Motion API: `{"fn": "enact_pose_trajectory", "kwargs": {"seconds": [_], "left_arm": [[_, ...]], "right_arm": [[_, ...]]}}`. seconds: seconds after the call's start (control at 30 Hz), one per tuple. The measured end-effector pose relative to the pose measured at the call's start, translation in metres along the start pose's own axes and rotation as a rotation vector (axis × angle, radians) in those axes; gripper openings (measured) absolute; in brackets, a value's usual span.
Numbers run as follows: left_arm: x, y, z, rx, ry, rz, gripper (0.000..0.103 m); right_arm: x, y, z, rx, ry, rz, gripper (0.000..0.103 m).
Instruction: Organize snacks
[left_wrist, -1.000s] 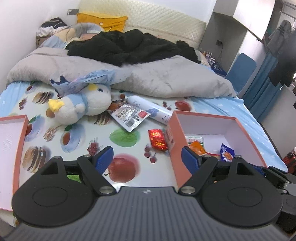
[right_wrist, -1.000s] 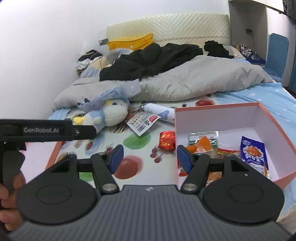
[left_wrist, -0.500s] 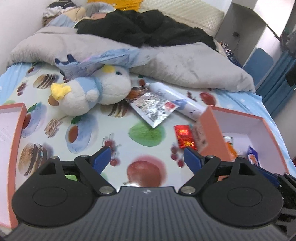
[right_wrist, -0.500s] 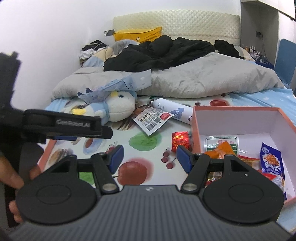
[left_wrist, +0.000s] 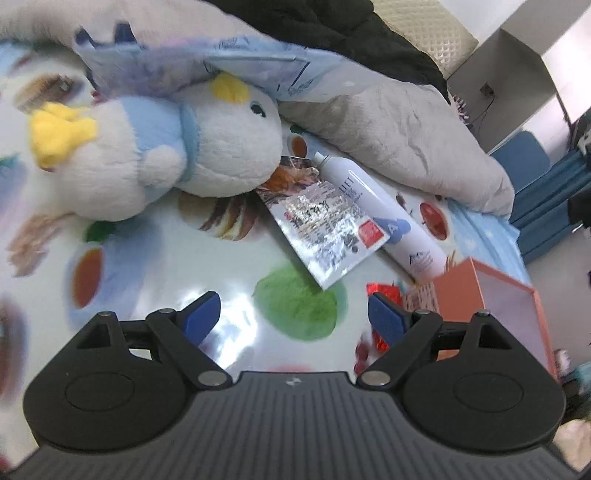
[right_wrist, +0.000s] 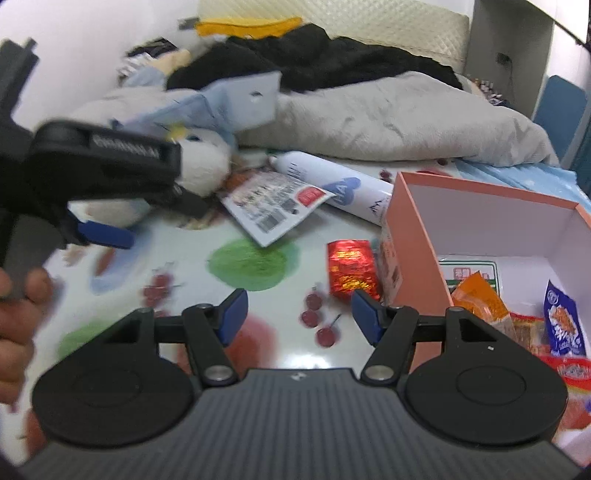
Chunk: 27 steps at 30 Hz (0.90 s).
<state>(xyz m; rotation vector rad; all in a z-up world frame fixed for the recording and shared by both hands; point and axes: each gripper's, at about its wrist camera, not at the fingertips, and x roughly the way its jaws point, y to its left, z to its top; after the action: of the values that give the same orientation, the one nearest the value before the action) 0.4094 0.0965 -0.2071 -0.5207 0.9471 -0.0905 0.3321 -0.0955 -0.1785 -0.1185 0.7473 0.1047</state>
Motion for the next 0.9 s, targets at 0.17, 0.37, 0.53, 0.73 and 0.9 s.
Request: {"fn": "enact_pose_trajectory", "kwargs": {"seconds": [0.17, 0.37, 0.53, 0.73, 0.9], "left_arm": [[0.040, 0.010, 0.017, -0.070, 0.012, -0.066, 0.088], [0.079, 0.012, 0.032, -0.085, 0.031, -0.114, 0.081], [0.095, -0.008, 0.036, 0.021, 0.001, -0.073, 0.080], [0.115, -0.014, 0.036, 0.011, 0.019, -0.057, 0.059], [0.123, -0.011, 0.031, -0.015, 0.032, -0.044, 0.024]], "right_arm": [[0.037, 0.002, 0.005, -0.022, 0.019, -0.086, 0.047], [0.068, 0.002, 0.003, -0.052, 0.046, -0.131, 0.045], [0.082, 0.001, 0.004, -0.081, 0.054, -0.147, 0.045], [0.091, 0.003, -0.001, -0.126, 0.068, -0.160, 0.030], [0.088, 0.001, -0.002, -0.152, 0.067, -0.153, 0.026]]}}
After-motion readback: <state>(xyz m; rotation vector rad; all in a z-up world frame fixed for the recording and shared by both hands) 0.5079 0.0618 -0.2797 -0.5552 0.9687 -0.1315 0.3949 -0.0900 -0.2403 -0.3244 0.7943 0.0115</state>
